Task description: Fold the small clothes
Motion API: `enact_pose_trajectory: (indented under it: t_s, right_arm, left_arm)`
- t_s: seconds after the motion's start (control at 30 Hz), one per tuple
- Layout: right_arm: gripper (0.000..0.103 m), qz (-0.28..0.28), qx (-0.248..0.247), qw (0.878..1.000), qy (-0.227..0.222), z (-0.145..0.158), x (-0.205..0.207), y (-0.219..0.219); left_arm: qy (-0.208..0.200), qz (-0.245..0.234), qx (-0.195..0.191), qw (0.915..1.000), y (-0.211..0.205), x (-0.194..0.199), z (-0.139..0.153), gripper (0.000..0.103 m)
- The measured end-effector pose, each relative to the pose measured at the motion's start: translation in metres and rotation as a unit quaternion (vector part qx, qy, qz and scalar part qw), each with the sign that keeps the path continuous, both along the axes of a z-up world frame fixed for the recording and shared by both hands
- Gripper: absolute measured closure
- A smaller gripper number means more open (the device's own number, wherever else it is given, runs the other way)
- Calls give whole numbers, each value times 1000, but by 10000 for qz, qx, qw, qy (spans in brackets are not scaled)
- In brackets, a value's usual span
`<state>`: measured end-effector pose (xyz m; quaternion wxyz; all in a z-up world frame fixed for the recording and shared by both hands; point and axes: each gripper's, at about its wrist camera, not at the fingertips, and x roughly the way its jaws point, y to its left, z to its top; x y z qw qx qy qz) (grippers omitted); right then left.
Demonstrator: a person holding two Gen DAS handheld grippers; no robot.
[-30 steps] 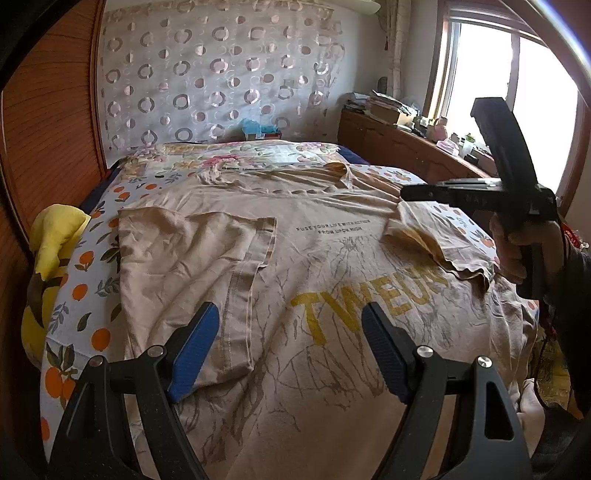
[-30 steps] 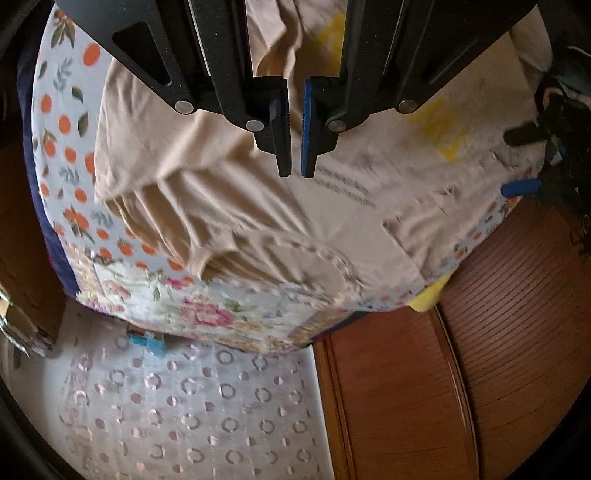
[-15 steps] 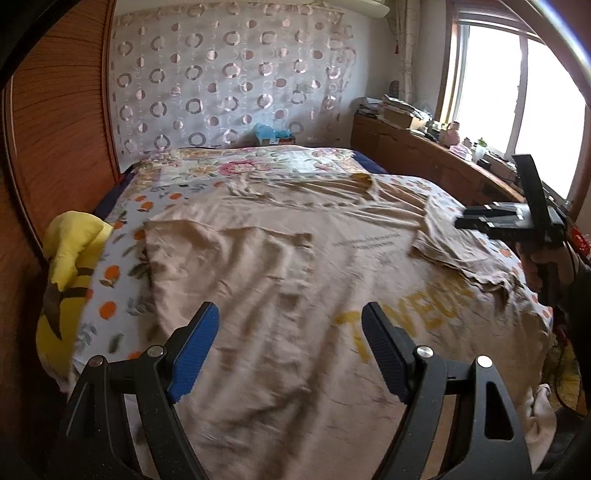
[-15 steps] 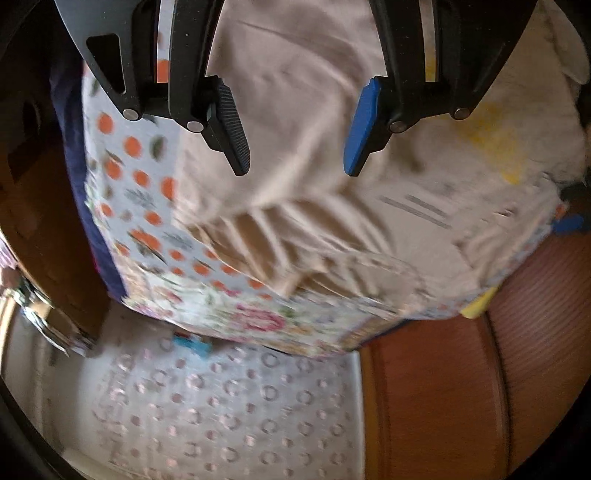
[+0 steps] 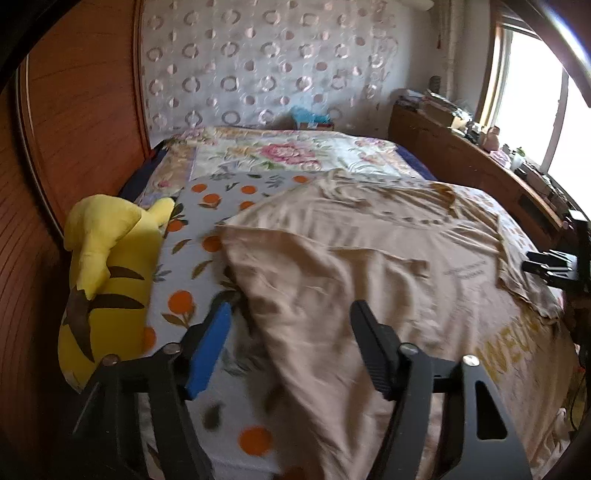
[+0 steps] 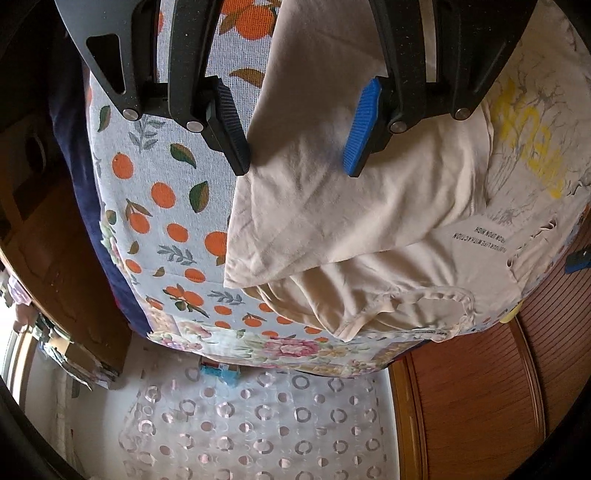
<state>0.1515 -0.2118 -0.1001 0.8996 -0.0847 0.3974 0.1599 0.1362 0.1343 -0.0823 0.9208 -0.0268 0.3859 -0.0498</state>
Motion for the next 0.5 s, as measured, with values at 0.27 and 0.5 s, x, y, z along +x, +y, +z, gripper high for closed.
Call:
enact_pose_trajectory:
  t_s: [0.27,0.5]
  right_arm:
    - [44,-27,46,10000,15,-3,0,-11]
    - [43,-20,32,10000,8,-2,0,-13]
  left_arm:
    - [450,182,153,9987,14,48,-23,48]
    - [504,249,18,9984,19,71,-22,48]
